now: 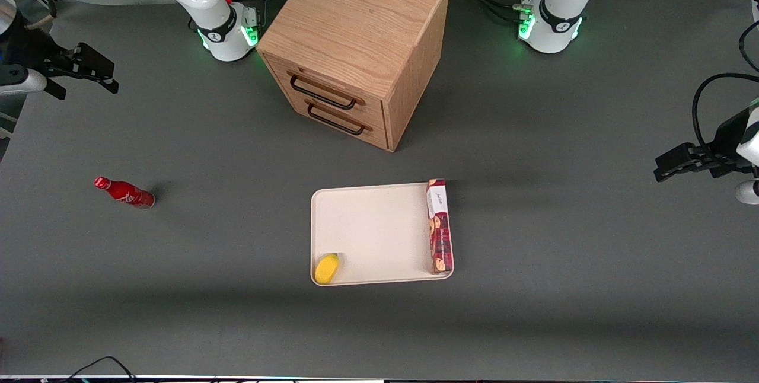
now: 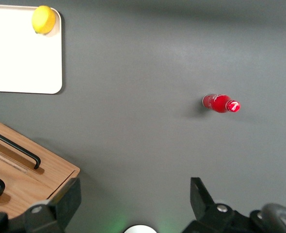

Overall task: Place coke bottle on tray
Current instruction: 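Move the right gripper down toward the red Coca-Cola bottle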

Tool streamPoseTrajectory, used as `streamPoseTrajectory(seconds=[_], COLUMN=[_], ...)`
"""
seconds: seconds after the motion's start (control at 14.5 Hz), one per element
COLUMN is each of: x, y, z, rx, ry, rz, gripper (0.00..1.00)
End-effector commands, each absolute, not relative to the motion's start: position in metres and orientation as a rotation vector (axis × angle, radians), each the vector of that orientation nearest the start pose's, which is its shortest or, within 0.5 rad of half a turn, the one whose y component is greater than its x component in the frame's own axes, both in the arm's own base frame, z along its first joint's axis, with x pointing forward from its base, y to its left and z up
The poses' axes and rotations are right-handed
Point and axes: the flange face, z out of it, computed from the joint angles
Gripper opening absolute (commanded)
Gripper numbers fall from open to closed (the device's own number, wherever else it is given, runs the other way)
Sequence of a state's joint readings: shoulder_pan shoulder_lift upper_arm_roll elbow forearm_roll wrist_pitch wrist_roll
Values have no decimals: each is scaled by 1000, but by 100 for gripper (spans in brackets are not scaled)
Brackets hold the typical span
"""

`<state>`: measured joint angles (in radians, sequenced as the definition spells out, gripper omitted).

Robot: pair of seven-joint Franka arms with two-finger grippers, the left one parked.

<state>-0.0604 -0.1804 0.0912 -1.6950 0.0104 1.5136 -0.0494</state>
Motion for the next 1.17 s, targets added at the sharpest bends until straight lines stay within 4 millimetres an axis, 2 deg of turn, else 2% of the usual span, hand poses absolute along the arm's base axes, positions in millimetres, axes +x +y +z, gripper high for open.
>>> streamPoseTrajectory(seconds=[0.0, 0.07, 0.21, 0.48, 0.55, 0.69, 0.97, 1.1], x=[501, 501, 507, 532, 540, 546, 539, 540], y=[20, 20, 2, -96, -121, -154, -176, -178], z=[658, 656, 647, 594, 572, 522, 406, 367], rx=[-3116, -3119, -3128, -3133, -3139, -3136, -3151, -3165], ry=[-89, -88, -80, -245, -302, -344, -400, -401], rz=[8, 24, 57, 101, 93, 110, 68, 57], gripper=[100, 100, 100, 100, 100, 100, 100, 100])
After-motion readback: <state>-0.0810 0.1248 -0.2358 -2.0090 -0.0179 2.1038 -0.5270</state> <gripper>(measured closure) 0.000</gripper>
